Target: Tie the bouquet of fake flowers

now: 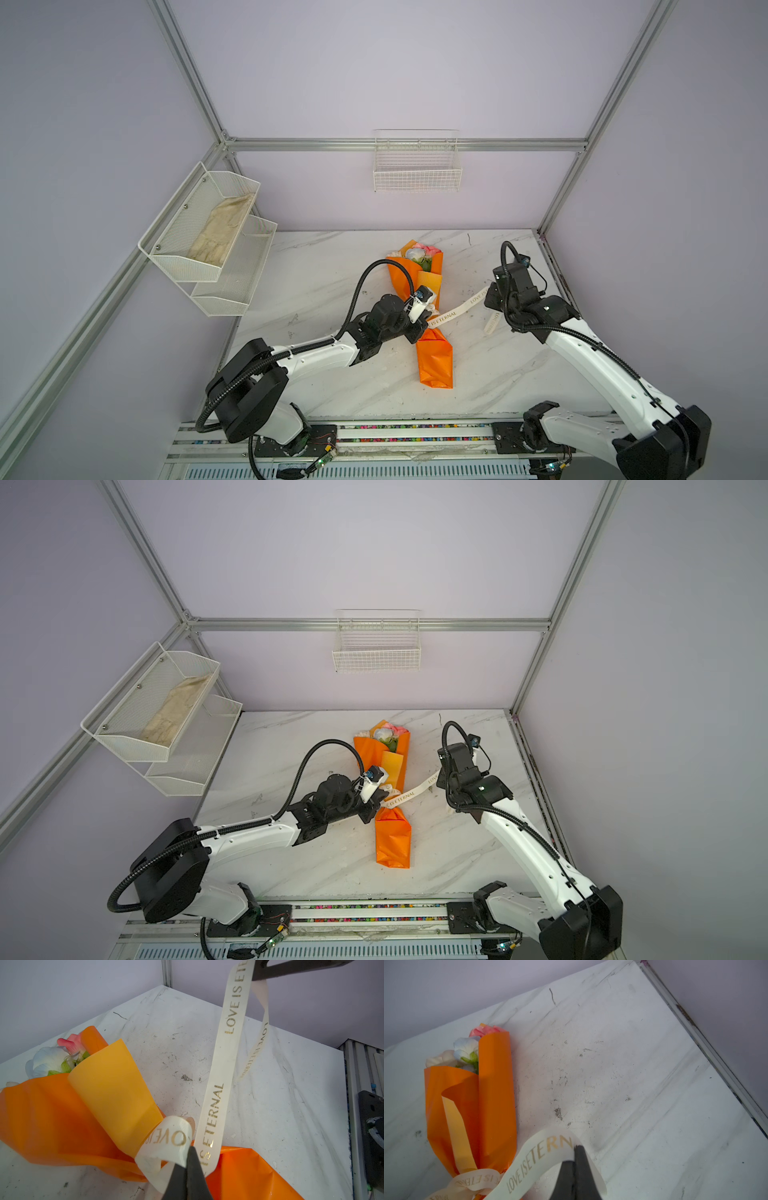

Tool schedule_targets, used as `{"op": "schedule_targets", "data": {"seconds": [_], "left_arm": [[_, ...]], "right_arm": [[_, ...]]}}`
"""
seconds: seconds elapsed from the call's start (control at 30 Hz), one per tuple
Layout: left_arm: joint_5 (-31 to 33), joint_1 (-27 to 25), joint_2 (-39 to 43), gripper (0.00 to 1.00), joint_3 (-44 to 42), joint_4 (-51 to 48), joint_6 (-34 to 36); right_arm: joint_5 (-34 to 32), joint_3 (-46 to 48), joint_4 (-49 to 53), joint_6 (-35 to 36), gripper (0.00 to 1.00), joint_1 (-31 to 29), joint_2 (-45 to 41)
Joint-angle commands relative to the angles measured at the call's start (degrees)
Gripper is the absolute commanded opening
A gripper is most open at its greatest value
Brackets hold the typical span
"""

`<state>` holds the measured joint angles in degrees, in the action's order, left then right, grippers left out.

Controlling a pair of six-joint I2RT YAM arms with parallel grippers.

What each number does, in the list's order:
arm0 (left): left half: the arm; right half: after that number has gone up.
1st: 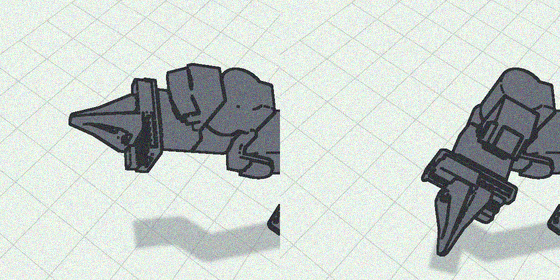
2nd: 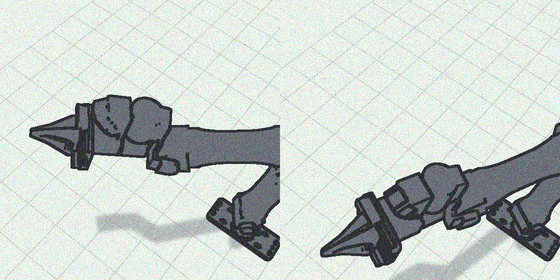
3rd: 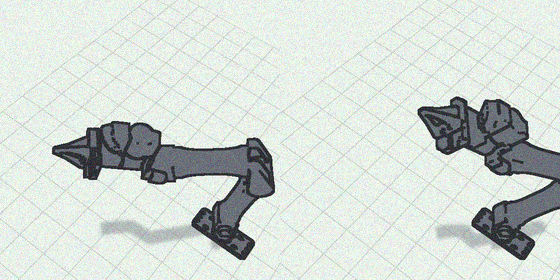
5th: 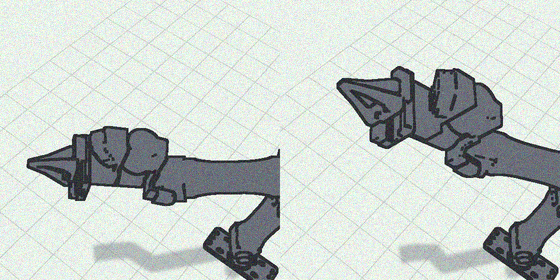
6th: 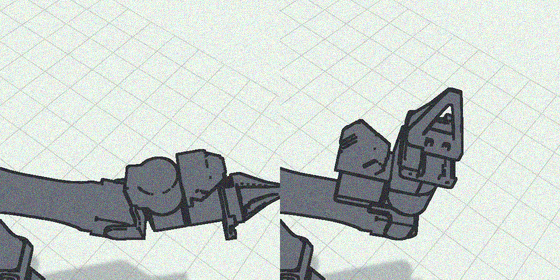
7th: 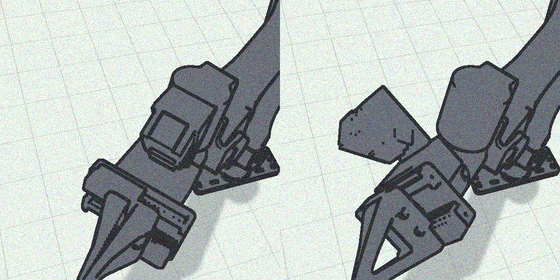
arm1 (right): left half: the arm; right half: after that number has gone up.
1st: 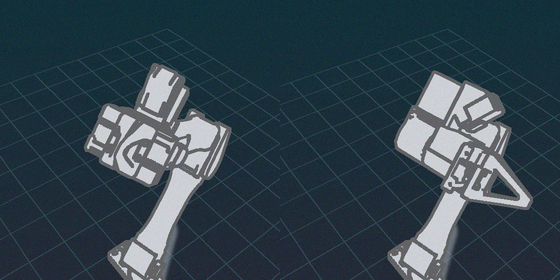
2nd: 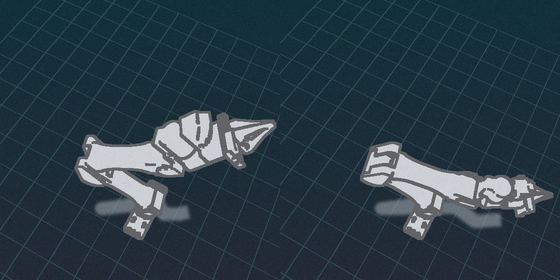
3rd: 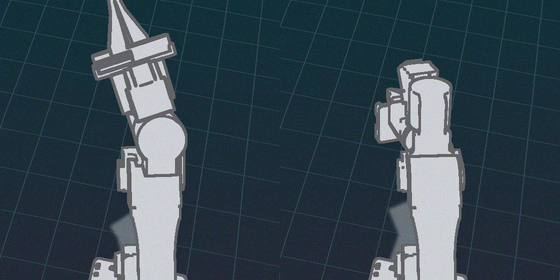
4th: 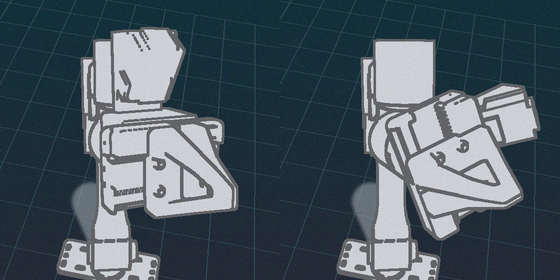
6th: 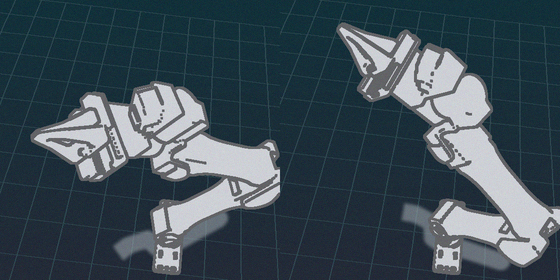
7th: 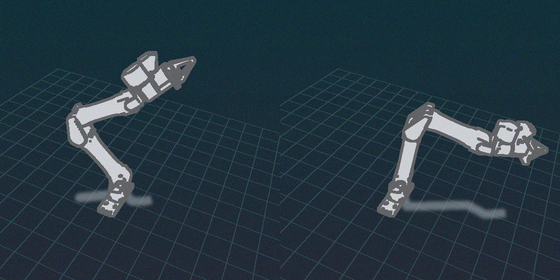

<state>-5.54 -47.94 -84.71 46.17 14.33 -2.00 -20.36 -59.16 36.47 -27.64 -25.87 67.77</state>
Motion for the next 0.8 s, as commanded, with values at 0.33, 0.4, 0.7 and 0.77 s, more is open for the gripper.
{"op": "schedule_targets", "data": {"seconds": [0.33, 0.4, 0.7, 0.77], "left_arm": [[-0.33, 0.44, 3.17, 0.00, -6.25, 3.62, -4.74], [0.00, 0.39, 3.15, 0.00, -6.78, 3.69, -5.15], [3.95, 0.45, 8.17, 0.01, -11.37, 6.89, -11.21], [5.63, 0.39, 8.68, 0.02, -12.64, 8.76, -13.84]], "right_arm": [[22.56, 2.11, -4.91, 6.49, 0.38, -0.19, 1.91], [34.20, 4.63, -10.88, 7.57, 0.38, -0.13, 1.74], [46.20, 8.28, -20.16, 9.85, 0.38, -0.83, 10.19], [48.03, 8.91, -22.46, 10.80, 0.40, -1.11, 10.63]]}}
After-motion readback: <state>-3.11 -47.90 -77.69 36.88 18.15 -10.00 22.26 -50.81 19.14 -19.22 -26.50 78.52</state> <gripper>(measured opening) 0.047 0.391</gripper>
